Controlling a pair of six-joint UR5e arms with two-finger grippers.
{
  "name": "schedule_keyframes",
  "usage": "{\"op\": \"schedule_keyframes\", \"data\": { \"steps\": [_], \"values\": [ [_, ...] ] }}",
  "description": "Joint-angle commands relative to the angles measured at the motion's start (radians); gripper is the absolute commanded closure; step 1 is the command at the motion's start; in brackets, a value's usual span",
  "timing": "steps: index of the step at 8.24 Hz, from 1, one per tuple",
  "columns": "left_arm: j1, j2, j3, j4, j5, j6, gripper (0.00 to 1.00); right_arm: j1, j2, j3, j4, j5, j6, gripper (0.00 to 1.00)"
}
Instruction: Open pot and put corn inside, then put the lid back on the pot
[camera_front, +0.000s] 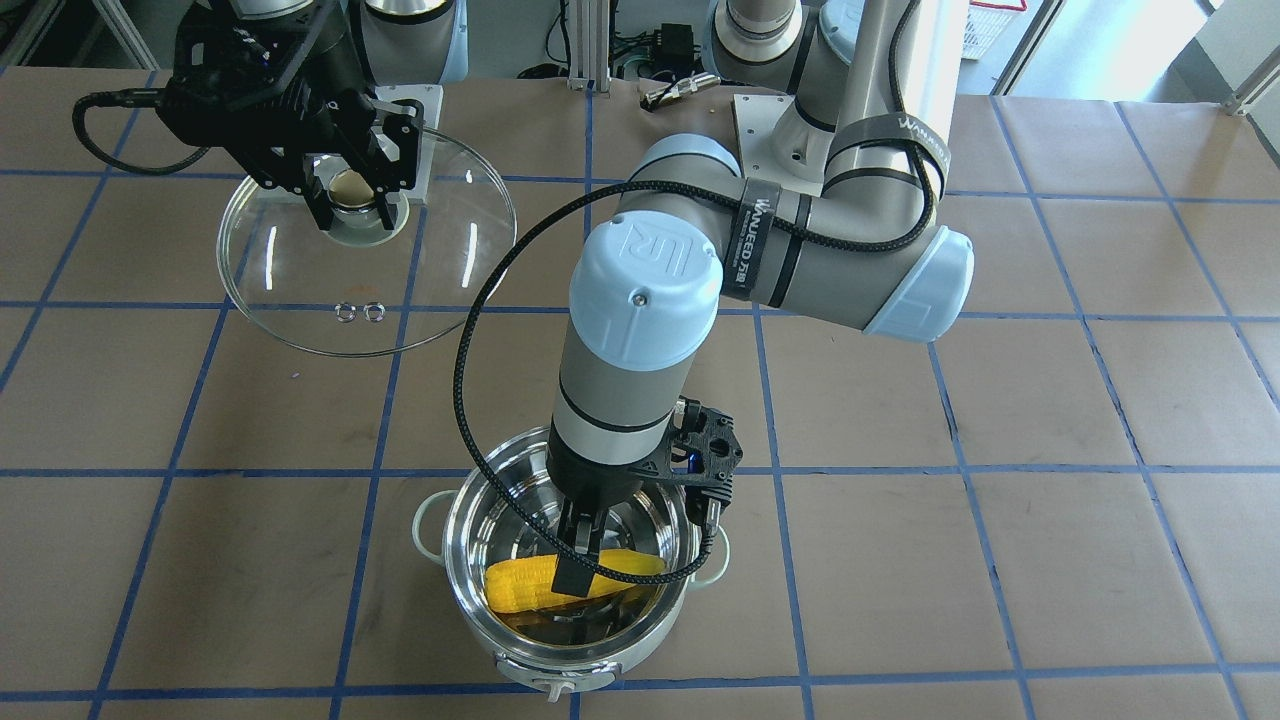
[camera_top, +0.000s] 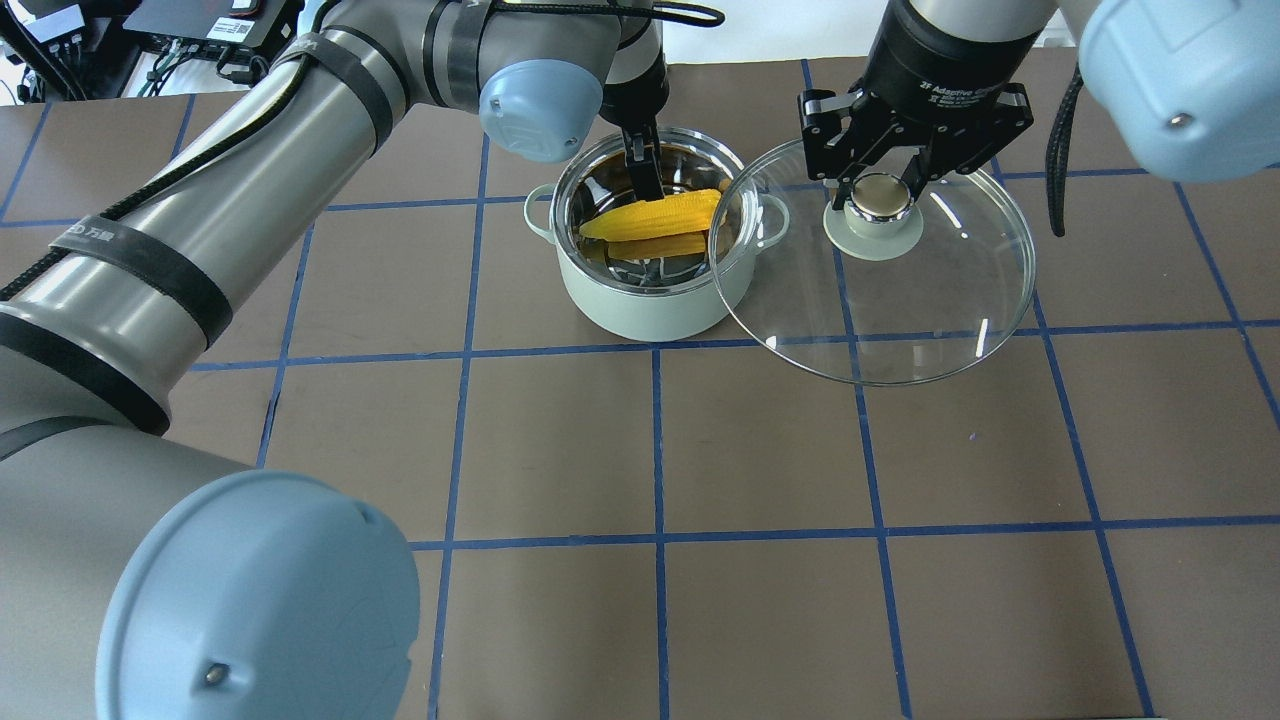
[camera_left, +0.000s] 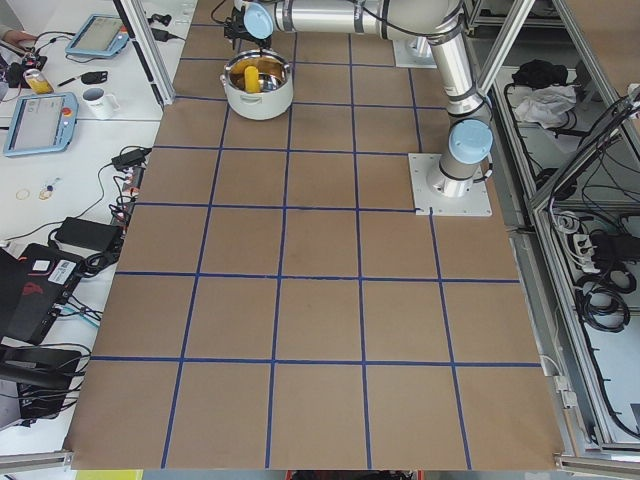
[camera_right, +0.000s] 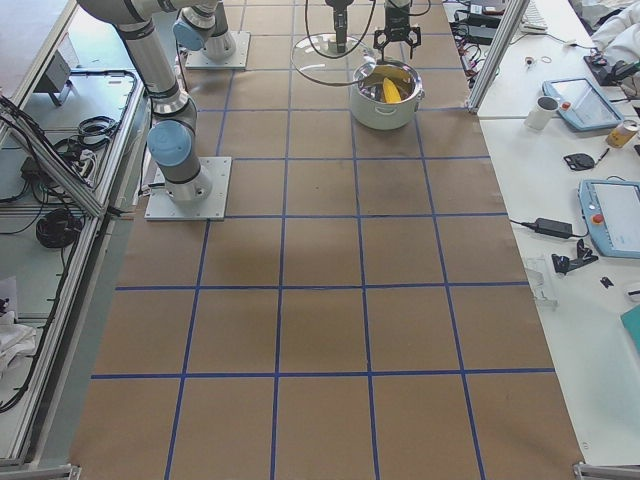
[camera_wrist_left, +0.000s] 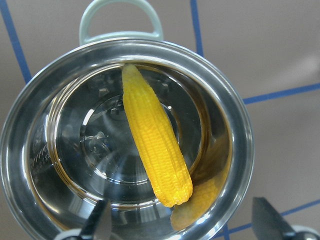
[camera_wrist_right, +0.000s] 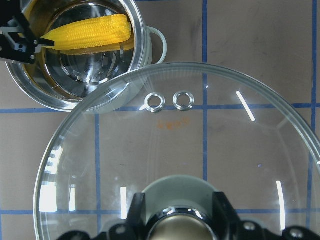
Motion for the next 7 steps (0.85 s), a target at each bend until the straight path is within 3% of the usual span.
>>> {"op": "schedule_keyframes", "data": {
  "steps": [1,3,5,7],
  "values": [
    [0.024,0.09,-0.008,-0.007,-0.002,0.398,0.0,-0.013,0.012,-0.014,-0.014,0.004,0.001,0.88],
    [0.113,0.14,-0.012,-0.053,0.009,0.691,0.0,-0.01,0.101,-0.073,-0.112,0.012,0.024,0.87],
    [0.176,0.214,-0.012,-0.12,0.012,1.013,0.0,0.04,0.274,-0.204,-0.212,0.011,0.107,0.86],
    [0.233,0.284,-0.011,-0.171,0.084,1.365,0.0,0.132,0.391,-0.233,-0.333,-0.002,0.228,0.86]
  ]
}}
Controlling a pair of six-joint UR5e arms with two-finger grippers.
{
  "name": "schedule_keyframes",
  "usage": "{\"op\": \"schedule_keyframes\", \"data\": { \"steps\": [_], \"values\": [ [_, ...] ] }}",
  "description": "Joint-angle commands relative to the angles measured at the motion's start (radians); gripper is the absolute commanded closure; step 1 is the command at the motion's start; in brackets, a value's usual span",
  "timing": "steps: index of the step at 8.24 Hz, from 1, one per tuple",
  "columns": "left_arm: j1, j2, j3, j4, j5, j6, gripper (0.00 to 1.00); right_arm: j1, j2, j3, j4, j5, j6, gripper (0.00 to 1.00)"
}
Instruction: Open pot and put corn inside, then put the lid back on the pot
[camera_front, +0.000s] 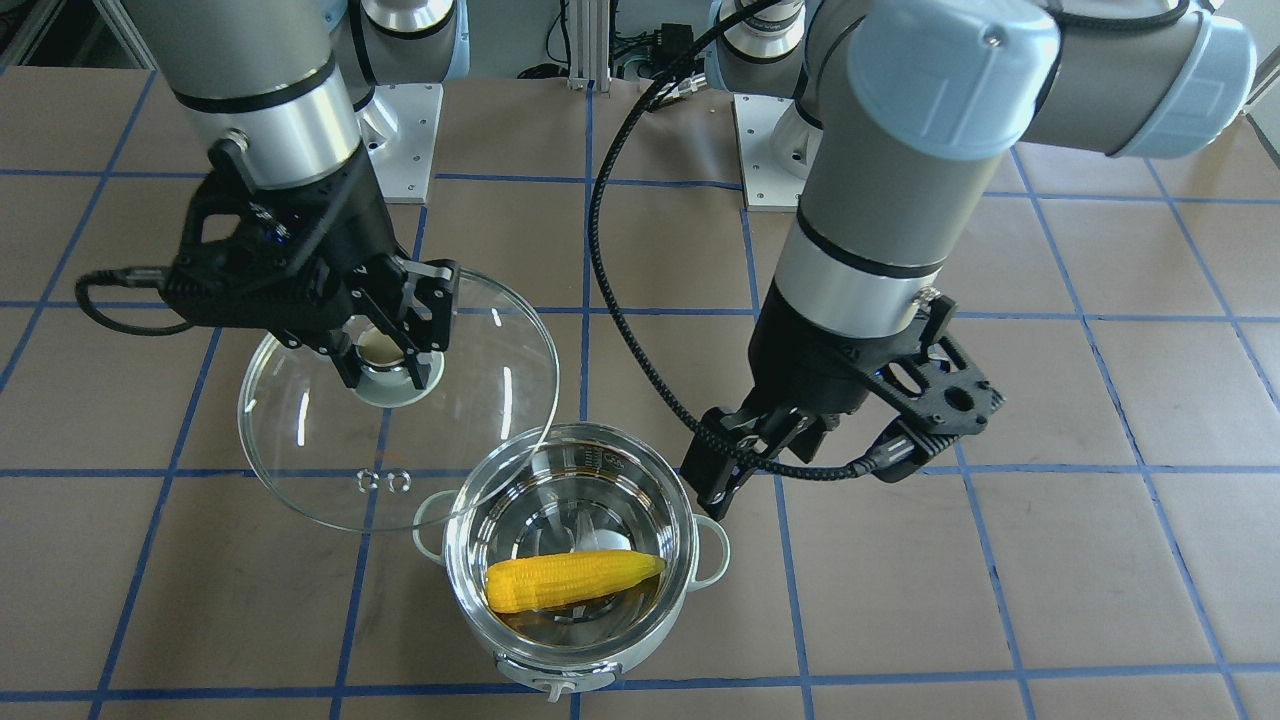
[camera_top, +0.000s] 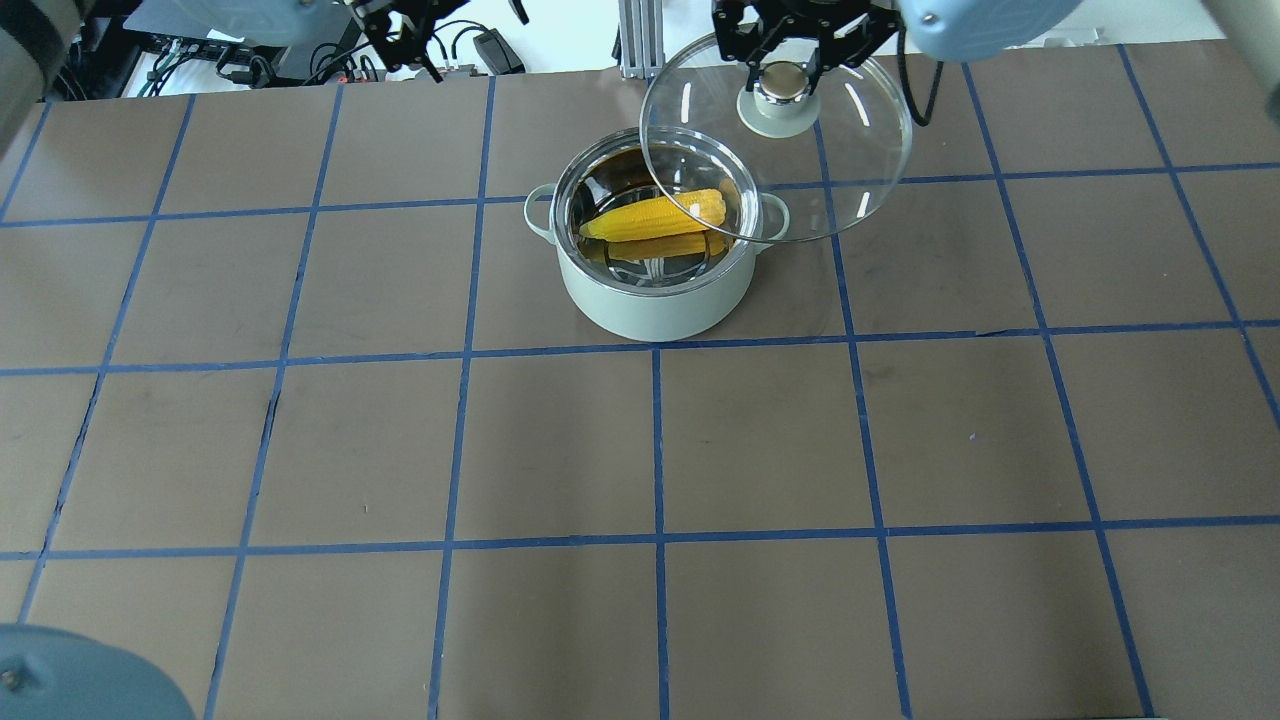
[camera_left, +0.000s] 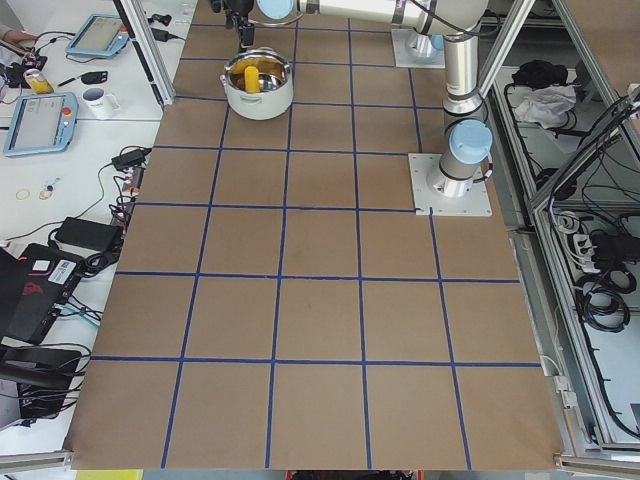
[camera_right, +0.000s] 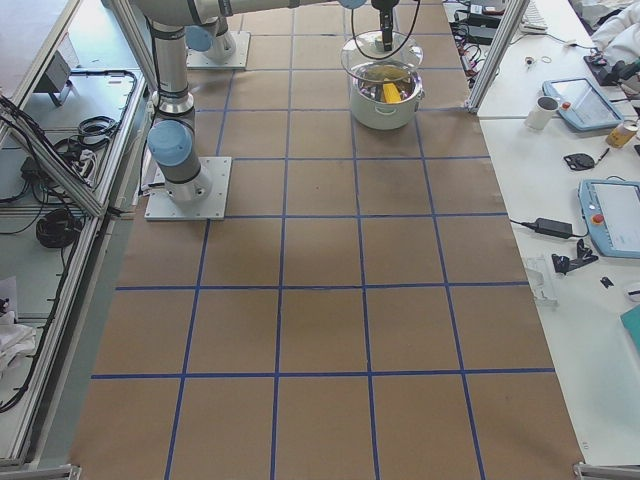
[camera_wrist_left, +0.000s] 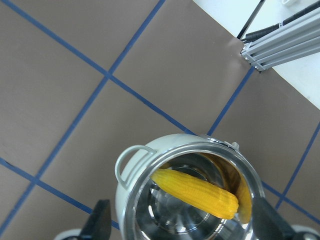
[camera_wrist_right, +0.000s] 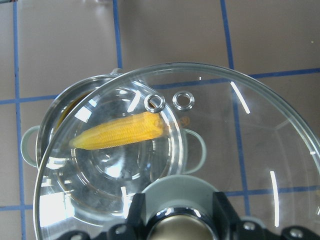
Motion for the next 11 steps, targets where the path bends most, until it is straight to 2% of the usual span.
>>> {"op": "schedule_keyframes", "data": {
  "steps": [1,2,3,5,8,9,11],
  "values": [
    [0.079,0.115,0.001,-0.106,0.048,0.448,0.0,0.131,0.159,-0.045,-0.152,-0.01,0.186,0.86],
    [0.096,0.15,0.0,-0.14,0.05,0.54,0.0,0.147,0.181,-0.048,-0.154,-0.02,0.208,0.86],
    [0.098,0.187,0.0,-0.225,0.047,0.552,0.0,0.145,0.21,-0.066,-0.156,-0.02,0.208,0.86],
    [0.09,0.242,-0.018,-0.272,0.047,0.555,0.0,0.147,0.269,-0.094,-0.175,-0.02,0.236,0.86],
    [0.079,0.34,-0.22,-0.266,0.042,0.56,0.0,0.147,0.289,-0.083,-0.208,-0.033,0.236,0.86],
    [0.084,0.325,-0.265,-0.24,0.039,0.617,0.0,0.147,0.296,-0.08,-0.208,-0.034,0.249,0.86],
    [0.091,0.328,-0.267,-0.241,0.037,0.647,0.0,0.145,0.296,-0.056,-0.209,-0.054,0.265,0.86]
  ]
}}
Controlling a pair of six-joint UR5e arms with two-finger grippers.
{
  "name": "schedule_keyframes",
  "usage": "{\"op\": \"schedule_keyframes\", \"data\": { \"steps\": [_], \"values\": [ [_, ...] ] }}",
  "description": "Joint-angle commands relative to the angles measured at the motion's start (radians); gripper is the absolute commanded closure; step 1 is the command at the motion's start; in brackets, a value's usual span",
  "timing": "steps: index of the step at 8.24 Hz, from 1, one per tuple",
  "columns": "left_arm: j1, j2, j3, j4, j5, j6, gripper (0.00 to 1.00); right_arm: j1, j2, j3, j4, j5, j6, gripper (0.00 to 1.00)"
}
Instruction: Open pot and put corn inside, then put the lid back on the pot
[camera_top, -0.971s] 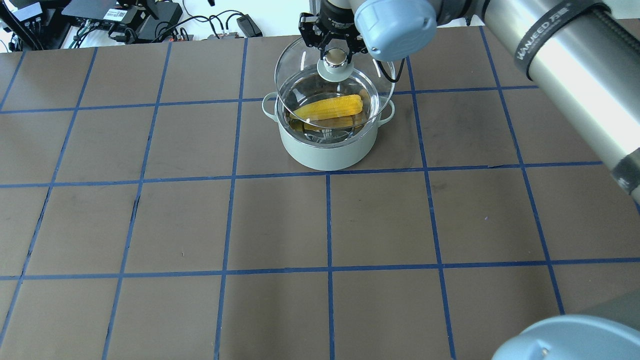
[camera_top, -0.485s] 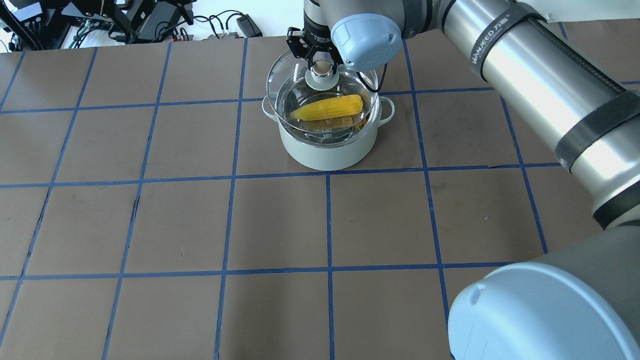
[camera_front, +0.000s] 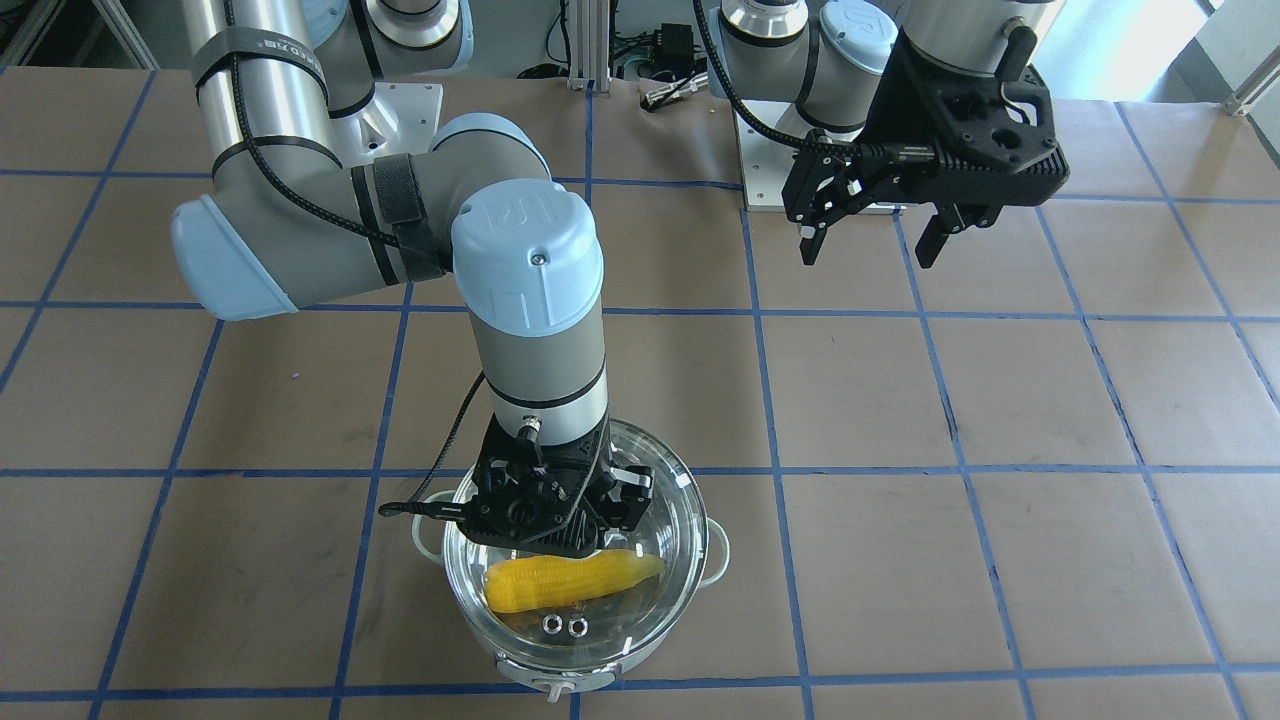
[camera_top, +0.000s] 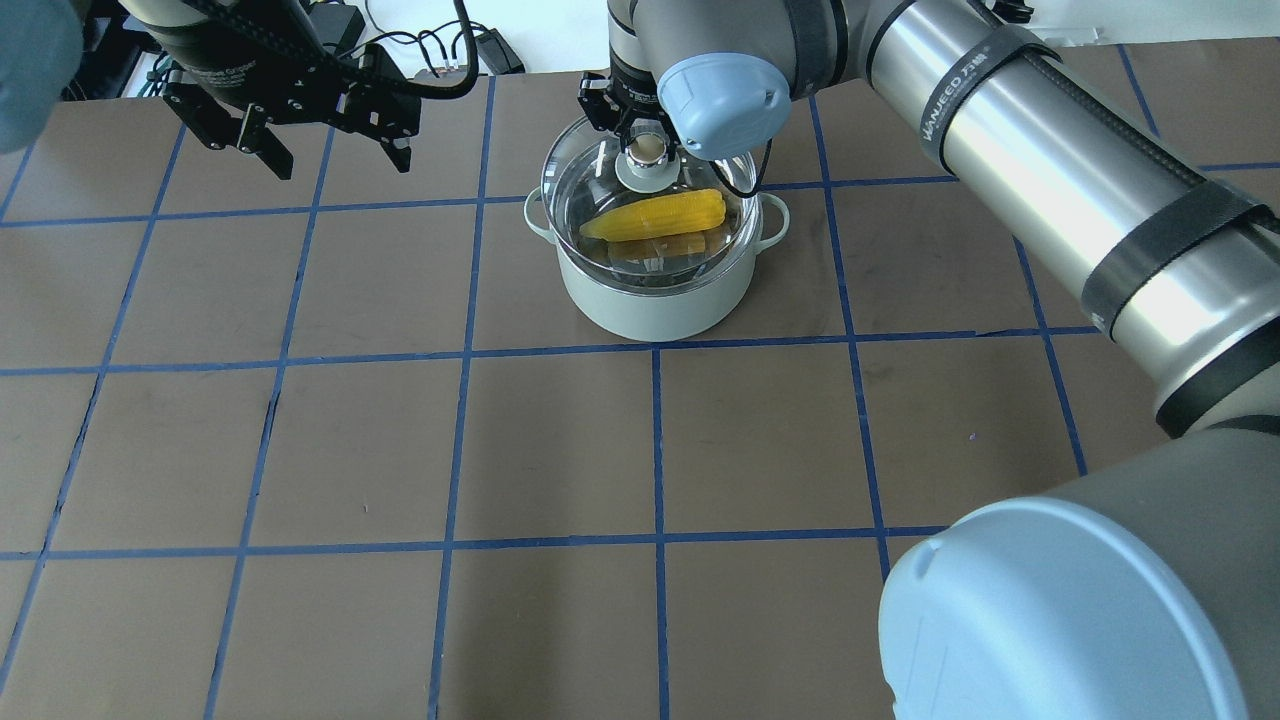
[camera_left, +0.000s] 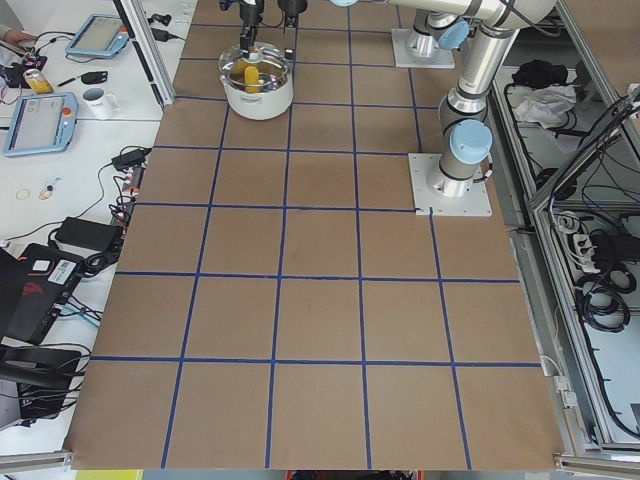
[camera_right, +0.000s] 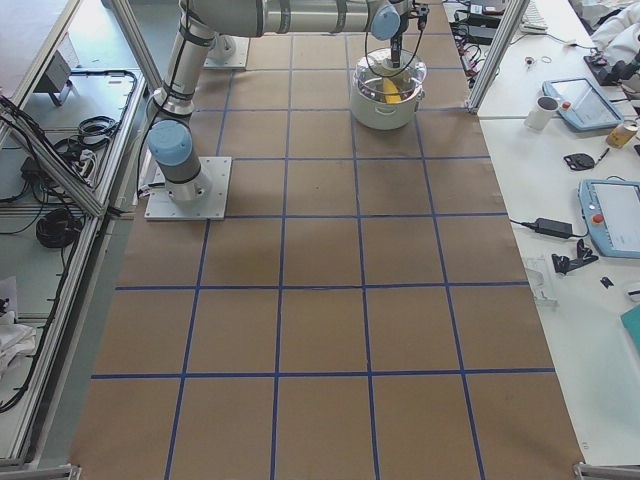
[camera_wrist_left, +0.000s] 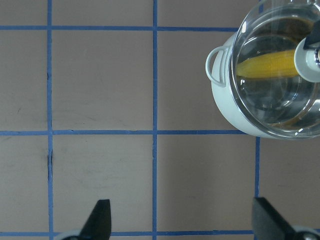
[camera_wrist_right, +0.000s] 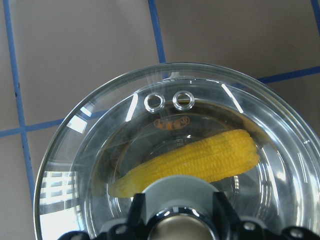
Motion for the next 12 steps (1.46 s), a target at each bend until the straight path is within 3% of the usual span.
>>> {"op": "schedule_keyframes", "data": {
  "steps": [1,12],
  "values": [
    [0.008,0.003,-0.021,0.007,-0.001,0.03,0.0,0.0,0.003,0.022,-0.003,-0.017,0.018,0.86],
    [0.019,0.001,-0.021,0.029,0.014,0.029,0.0,-0.001,0.003,0.054,-0.036,-0.01,0.015,0.86]
  ]
}}
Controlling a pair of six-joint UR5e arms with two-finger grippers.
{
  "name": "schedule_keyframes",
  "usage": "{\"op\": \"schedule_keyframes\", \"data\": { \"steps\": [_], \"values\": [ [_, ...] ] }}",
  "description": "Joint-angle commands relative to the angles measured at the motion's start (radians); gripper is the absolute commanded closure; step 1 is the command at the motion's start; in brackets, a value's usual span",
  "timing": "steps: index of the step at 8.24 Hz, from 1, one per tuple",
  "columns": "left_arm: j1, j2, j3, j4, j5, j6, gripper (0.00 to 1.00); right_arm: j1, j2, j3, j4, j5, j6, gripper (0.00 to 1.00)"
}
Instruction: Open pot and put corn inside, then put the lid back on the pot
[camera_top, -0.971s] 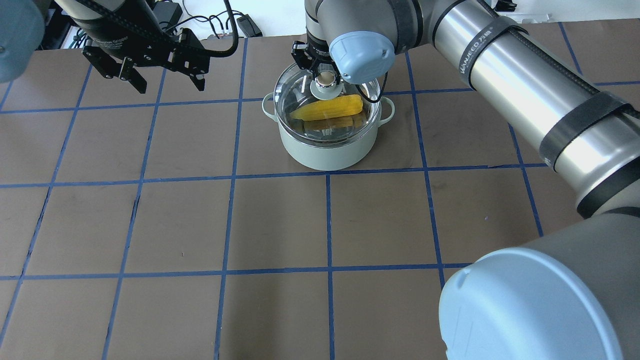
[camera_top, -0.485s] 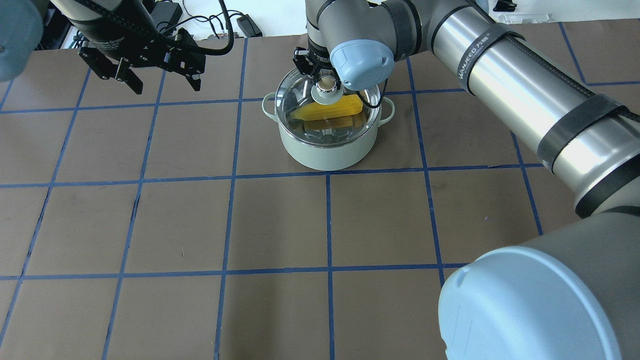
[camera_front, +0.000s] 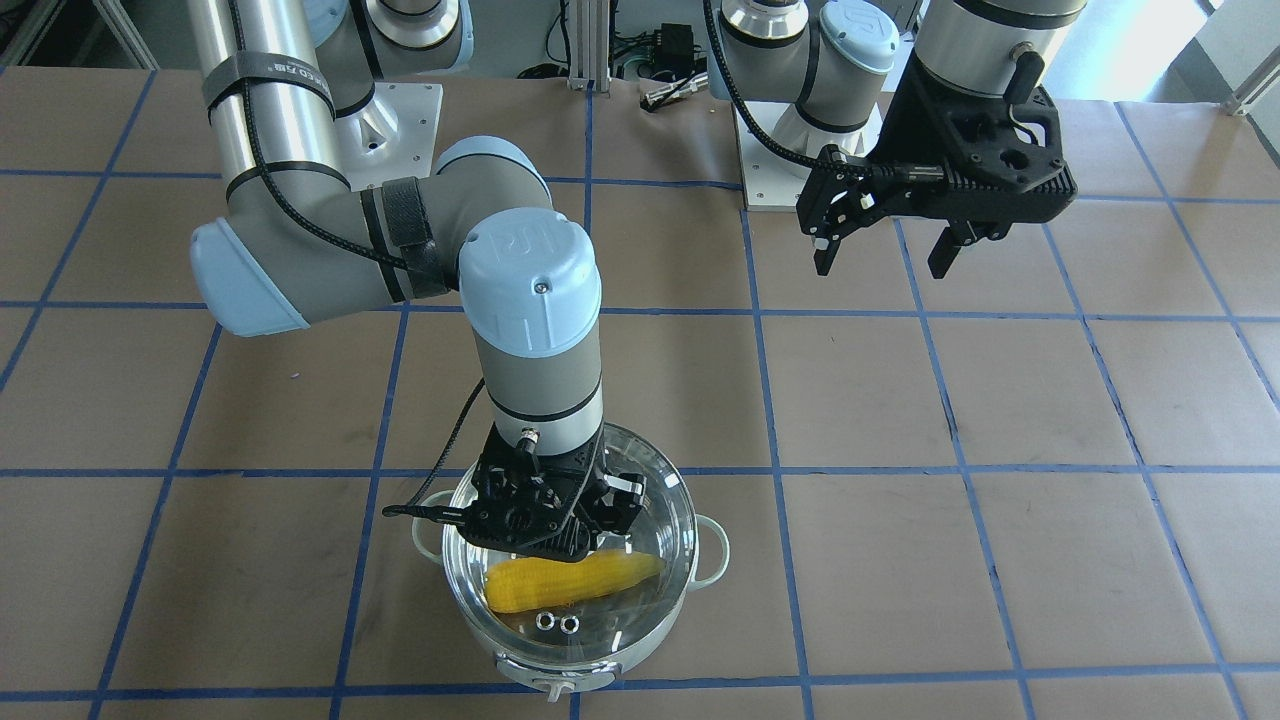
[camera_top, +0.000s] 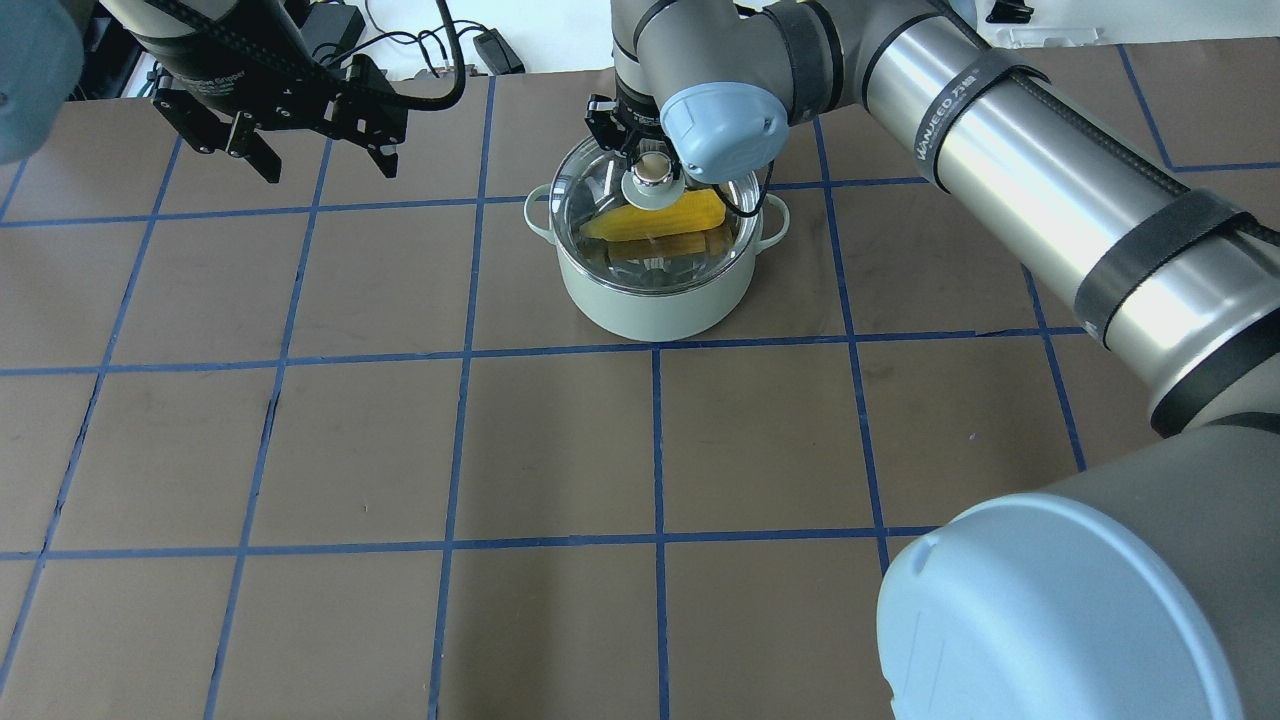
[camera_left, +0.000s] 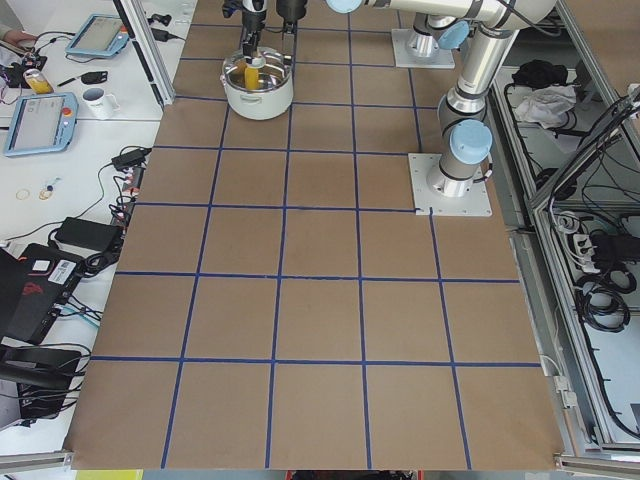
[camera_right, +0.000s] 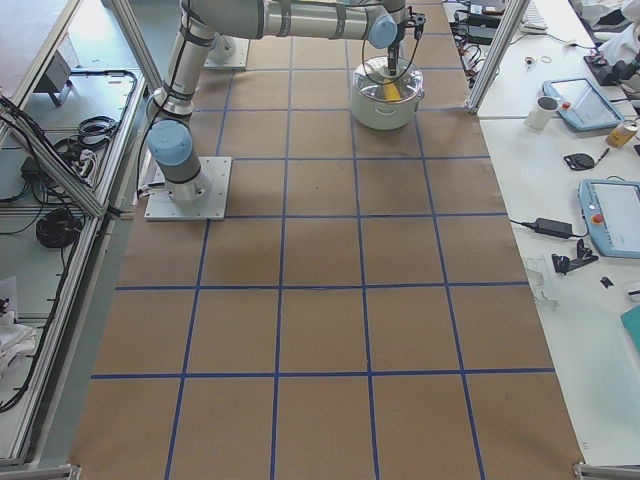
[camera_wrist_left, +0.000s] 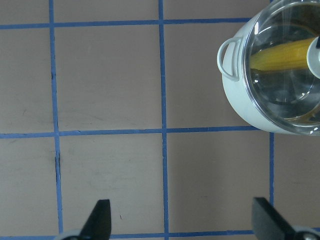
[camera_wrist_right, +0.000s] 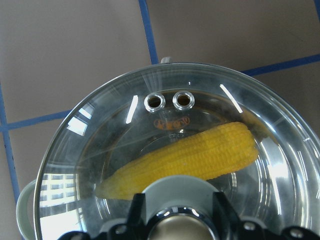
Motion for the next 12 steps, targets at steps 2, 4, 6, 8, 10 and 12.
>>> {"op": "schedule_keyframes", "data": {
  "steps": [2,4,6,8,10,12],
  "values": [
    [0.0,-0.002,0.001,0.013,0.001,-0.002,0.0,0.0,0.0,0.005,0.0,0.002,-0.005,0.86],
    [0.0,-0.002,0.001,0.013,0.001,-0.004,0.0,0.0,0.0,0.01,-0.003,0.0,-0.008,0.86],
    [0.001,-0.003,-0.001,0.014,0.001,-0.01,0.0,0.0,0.0,0.013,-0.005,0.0,-0.01,0.85],
    [0.0,-0.003,-0.001,0.021,0.001,-0.01,0.0,0.0,0.002,0.013,-0.005,0.006,-0.013,0.55],
    [0.001,-0.003,-0.001,0.021,0.002,-0.012,0.0,0.0,-0.006,0.011,-0.005,0.006,-0.039,0.0],
    [0.0,-0.002,-0.001,0.027,0.002,-0.01,0.0,-0.016,-0.088,0.025,0.024,-0.004,-0.118,0.0]
  ]
}}
